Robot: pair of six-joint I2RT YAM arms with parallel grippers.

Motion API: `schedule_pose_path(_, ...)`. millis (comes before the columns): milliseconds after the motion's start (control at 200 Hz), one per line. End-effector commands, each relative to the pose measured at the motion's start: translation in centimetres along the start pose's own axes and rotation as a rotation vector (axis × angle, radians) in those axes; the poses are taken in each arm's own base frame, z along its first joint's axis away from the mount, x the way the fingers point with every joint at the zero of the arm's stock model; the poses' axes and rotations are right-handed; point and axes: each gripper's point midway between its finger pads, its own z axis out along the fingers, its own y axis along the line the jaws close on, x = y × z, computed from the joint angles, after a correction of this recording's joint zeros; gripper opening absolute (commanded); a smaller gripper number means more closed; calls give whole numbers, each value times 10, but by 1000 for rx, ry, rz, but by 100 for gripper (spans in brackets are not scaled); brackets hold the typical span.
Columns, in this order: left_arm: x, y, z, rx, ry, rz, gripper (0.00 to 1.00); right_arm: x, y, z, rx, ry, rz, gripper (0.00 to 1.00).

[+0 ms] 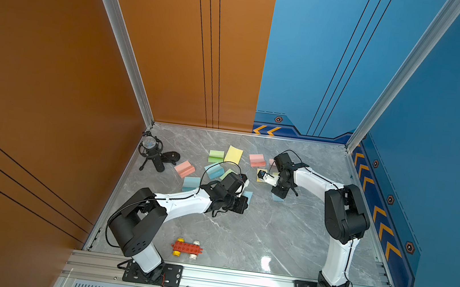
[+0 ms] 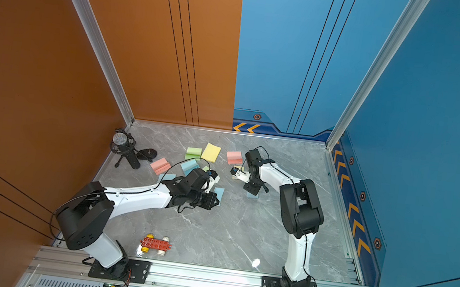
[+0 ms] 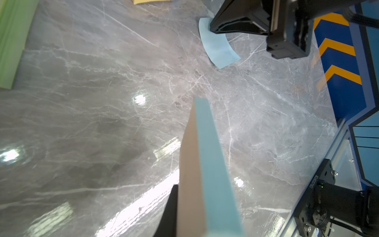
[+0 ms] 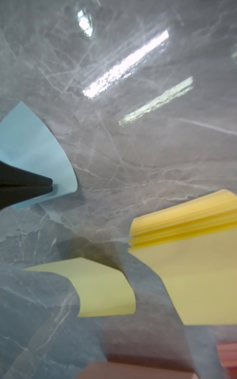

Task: Tear off pages from different memo pads
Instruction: Place the paper at the center of the board.

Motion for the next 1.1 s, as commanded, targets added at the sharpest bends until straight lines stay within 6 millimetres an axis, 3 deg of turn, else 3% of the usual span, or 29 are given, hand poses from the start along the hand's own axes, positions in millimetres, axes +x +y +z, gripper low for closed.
schedule_pose_path(0, -6, -9, 4, 15, 8, 18, 0, 4, -10, 11, 17, 29, 21, 2)
schedule_pose_path(160, -5, -10, 12, 15, 22, 22, 0, 4, -18, 14, 44, 47, 40, 2)
schedule_pose_path(175, -5, -10, 12, 14, 23, 23, 0, 7, -15, 24, 29, 67, 39, 2)
schedule_pose_path(215, -6, -11, 14, 13, 24, 24, 0, 11, -15, 28, 32, 82, 41, 2)
schedule_pose_path(500, -5, -9, 25, 4, 43, 21, 0, 13, -9, 37, 3, 83, 43, 5)
schedule_pose_path(530, -17, -17, 25, 20, 22, 26, 0, 12, -6, 37, -16, 72, 38, 6)
schedule_pose_path(726, -16, -21, 29, 21, 28, 27, 0, 11, 10, 26, -104, 11, 39, 23)
schedule_pose_path(821, -18, -21, 28, 17, 21, 26, 0, -4, 6, -6, -113, -106, 85, 29)
schedule_pose_path(1096, -30, -29, 51, 47, 47, -18, 0, -19, -15, -74, 9, -229, 187, 29)
